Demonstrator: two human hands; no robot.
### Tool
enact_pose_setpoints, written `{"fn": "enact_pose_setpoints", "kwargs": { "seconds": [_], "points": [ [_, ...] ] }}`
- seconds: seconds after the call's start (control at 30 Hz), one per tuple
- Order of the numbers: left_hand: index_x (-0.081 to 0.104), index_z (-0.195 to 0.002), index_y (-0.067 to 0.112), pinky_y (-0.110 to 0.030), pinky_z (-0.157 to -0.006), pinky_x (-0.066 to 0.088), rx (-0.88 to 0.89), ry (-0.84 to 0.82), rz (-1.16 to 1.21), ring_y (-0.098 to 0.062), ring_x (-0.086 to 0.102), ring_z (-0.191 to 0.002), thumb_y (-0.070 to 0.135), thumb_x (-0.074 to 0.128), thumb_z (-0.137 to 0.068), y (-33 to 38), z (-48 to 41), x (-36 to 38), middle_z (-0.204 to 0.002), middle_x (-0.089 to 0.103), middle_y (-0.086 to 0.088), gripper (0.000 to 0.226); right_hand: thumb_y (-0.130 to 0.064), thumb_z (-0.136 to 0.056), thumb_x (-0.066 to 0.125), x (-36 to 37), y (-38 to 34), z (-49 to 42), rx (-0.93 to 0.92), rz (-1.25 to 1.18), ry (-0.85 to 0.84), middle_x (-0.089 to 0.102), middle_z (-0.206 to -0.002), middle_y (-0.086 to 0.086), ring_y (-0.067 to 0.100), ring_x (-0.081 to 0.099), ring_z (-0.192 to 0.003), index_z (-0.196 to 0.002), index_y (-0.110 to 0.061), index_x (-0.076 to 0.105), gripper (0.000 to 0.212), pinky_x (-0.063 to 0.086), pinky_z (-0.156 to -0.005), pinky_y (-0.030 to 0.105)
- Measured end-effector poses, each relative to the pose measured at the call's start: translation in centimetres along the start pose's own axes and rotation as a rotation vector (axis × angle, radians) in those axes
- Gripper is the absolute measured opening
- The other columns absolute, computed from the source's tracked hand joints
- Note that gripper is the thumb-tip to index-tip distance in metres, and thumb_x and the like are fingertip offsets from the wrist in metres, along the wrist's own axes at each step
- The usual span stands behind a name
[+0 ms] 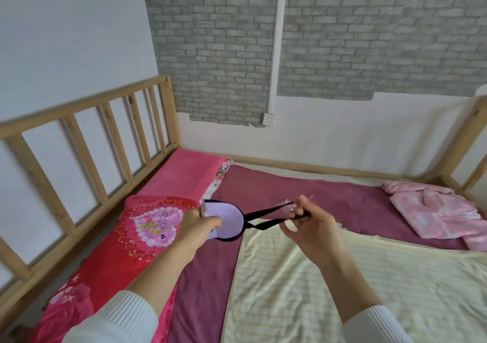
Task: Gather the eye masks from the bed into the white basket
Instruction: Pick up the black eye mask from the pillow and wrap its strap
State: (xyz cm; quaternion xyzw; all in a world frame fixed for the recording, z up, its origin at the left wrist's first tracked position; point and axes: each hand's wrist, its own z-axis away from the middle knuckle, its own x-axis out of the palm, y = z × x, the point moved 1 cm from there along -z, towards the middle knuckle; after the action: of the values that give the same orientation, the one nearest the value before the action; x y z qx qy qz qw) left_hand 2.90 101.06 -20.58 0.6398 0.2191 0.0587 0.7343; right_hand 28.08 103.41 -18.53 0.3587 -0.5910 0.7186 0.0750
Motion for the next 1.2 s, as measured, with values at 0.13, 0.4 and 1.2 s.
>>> {"fn": "enact_pose_setpoints", "kwargs": {
  "seconds": [0.13, 0.4, 1.2],
  "points": [
    [0.024, -0.046, 0.028, -0.014, -0.036, 0.017, 0.089, -0.126, -0.069, -0.007, 0.018, -0.039, 0.001, 0.062, -0.065, -0.5, 1.1, 0.9, -0.039, 0.02, 0.013, 0.051, -0.013, -0.094, 0.042, 1.3, 0.8, -0.9, -0.076, 0.116, 0.183, 0.072, -0.102, -0.008, 0.01, 0.061, -0.11, -0.105, -0.02, 0.067, 0.028, 0.038, -0.095, 0.042],
    [0.03, -0.039, 0.029, -0.014, -0.037, 0.016, 0.155, -0.052, -0.036, -0.007, 0.017, -0.039, 0.005, 0.056, -0.062, 0.4, 1.1, -1.0, -0.038, 0.024, 0.012, 0.042, -0.009, -0.086, 0.054, 0.7, 2.6, -0.9, 0.055, 1.707, 0.064, 0.07, -0.054, -0.002, 0.017, 0.067, -0.054, -0.088, -0.02, 0.077, 0.025, 0.042, -0.053, 0.016],
    [0.062, -0.07, 0.013, -0.022, -0.062, 0.04, 0.044, -0.226, 0.095, -0.014, 0.053, -0.067, 0.003, 0.07, -0.073, -1.9, 4.4, -4.8, -0.067, 0.055, -0.002, 0.013, -0.005, -0.069, 0.076, 7.3, 5.9, -1.8, -0.266, 1.169, -0.041, 0.066, -0.102, -0.006, 0.012, 0.059, -0.11, -0.069, -0.012, 0.07, 0.009, 0.043, -0.088, 0.013]
  ]
}}
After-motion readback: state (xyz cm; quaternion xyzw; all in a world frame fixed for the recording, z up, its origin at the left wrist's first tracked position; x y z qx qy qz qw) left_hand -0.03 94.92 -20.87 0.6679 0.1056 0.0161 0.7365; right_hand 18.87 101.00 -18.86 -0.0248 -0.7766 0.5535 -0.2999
